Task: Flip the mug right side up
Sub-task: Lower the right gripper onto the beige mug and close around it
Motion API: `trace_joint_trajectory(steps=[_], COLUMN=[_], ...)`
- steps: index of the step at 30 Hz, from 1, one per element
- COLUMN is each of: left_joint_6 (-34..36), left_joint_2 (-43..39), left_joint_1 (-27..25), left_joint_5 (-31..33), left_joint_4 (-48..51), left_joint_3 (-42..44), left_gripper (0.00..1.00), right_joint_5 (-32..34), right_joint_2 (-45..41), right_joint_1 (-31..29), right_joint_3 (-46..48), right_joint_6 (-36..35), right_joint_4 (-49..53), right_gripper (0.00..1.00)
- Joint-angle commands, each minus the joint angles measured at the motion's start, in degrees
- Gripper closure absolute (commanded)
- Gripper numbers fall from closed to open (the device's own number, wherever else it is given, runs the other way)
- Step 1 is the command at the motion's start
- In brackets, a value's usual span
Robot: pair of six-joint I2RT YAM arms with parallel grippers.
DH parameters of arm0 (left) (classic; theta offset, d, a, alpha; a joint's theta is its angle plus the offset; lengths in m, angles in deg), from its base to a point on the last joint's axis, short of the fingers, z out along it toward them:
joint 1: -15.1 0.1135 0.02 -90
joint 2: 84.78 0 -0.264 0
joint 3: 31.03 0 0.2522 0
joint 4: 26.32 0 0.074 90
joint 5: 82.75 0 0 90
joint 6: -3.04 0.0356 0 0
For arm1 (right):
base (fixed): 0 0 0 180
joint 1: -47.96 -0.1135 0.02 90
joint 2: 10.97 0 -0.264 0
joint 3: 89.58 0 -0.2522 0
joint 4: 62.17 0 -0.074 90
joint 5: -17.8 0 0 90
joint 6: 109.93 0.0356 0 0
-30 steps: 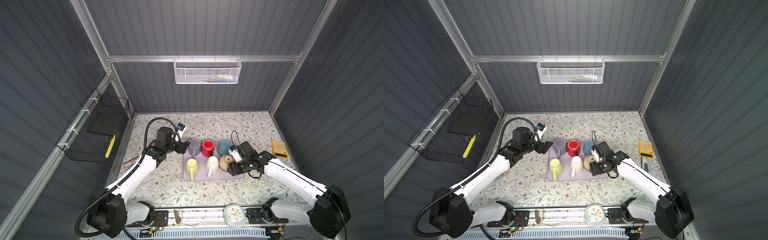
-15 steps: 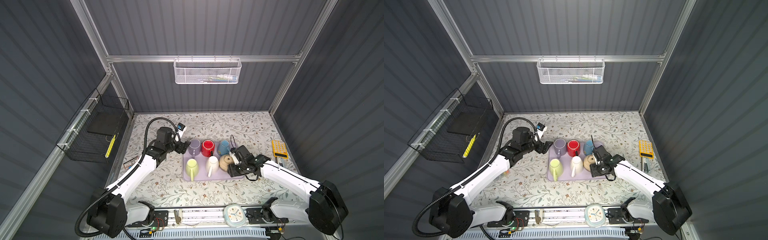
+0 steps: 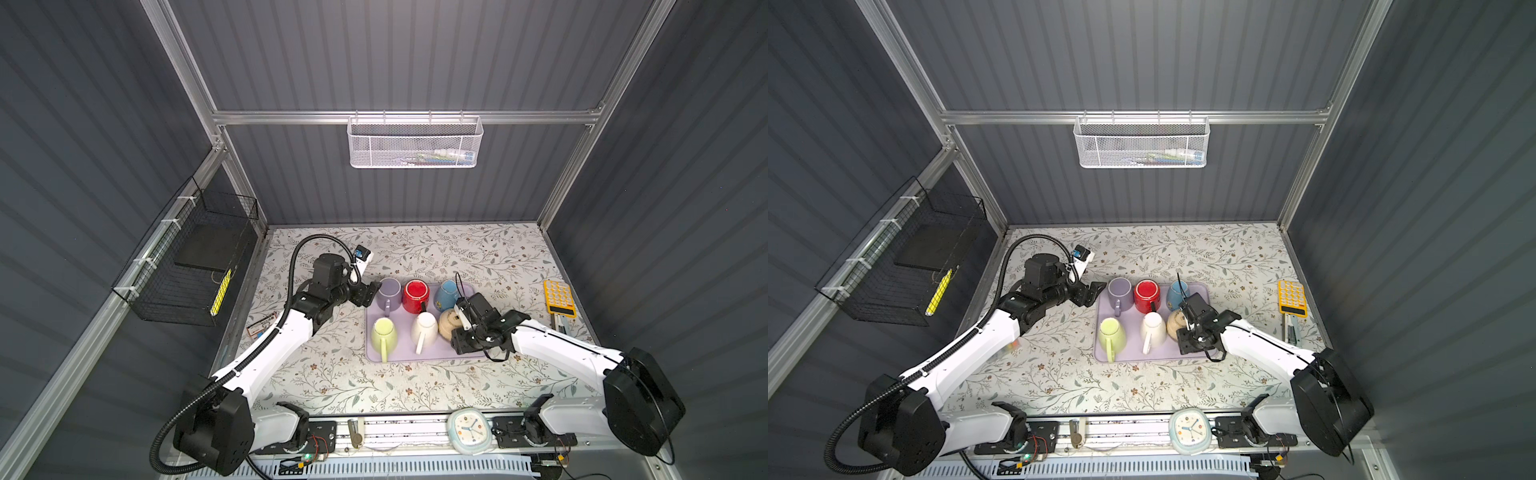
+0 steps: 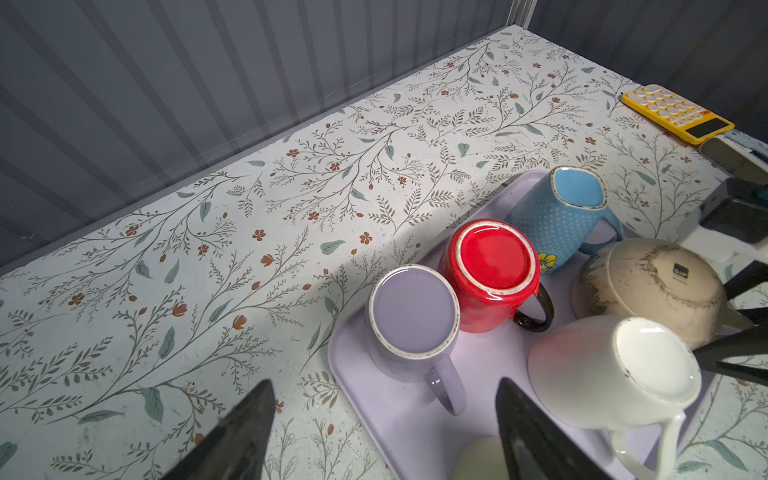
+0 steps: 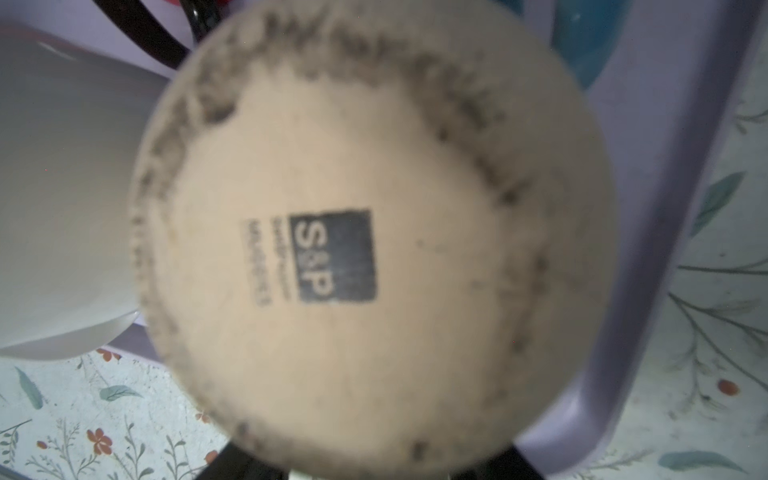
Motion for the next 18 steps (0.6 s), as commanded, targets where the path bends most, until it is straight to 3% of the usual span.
trace_joint_trajectory(steps=[1, 18], left_joint_6=[0.37, 0.26], left_joint_2=[-0.29, 0.15], left_joint_1=[-0.50, -0.54], left_joint_5=[-1.39, -1.47], left_joint_4=[-0.07, -0.06], left_joint_3=[0.56, 0.54], left_gripper=[0.17, 0.18], right_joint_5=[0.58, 8.99], right_joint_2=[0.41, 3.77], right_joint_1=[-0.68, -2.85], right_joint_3=[0.76, 0.59], right_joint_6=[1.46, 4.67], right_joint_4=[-0.60, -0.31], right_gripper=[0.45, 0.64])
